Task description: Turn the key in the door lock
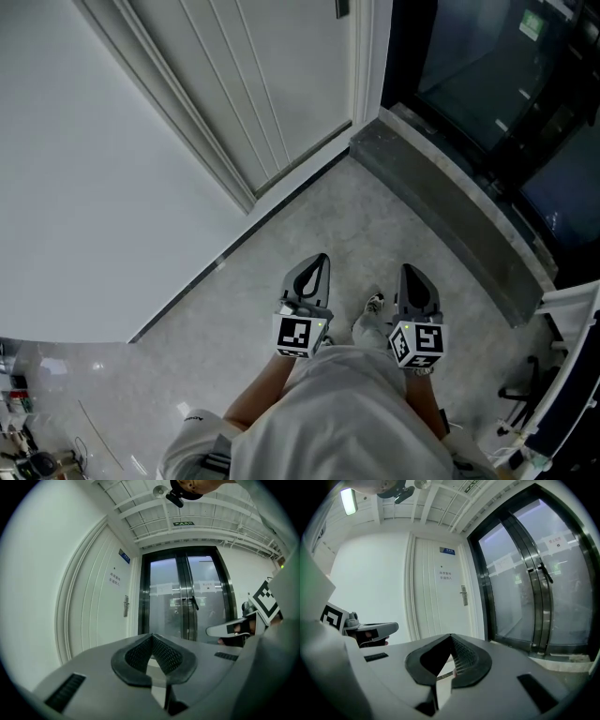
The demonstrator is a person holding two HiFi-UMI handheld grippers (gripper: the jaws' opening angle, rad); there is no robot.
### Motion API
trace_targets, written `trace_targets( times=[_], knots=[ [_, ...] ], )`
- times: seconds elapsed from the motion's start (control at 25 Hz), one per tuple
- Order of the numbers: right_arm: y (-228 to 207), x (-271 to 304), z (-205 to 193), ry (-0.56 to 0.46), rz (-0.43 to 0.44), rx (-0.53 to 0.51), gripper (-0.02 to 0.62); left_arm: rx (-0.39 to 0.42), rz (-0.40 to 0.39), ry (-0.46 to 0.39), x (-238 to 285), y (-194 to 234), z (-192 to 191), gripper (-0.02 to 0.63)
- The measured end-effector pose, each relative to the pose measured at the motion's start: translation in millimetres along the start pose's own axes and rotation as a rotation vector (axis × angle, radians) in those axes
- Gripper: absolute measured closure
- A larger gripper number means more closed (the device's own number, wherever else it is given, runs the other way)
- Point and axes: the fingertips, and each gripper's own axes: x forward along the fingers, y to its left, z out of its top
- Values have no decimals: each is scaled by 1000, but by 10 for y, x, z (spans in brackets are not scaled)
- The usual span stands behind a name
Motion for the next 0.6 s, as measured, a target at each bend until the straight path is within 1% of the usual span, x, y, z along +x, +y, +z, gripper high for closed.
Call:
trace_targets(
  times=[0.24,0.36,0.44,0.6],
  knots=[
    [-417,509,189,-3,57,-15,595,10,50,-16,597,-28,101,597],
    [-593,720,283,-8,93,-18,595,19,71,-12,840,-85,91,597],
    [-703,835,362,-16,116,-24,596,28,83,-11,1006,-134,149,597],
    [-1006,1058,493,-23,132,-22,595,42,100,-20,1360,-222,288,597]
  ],
)
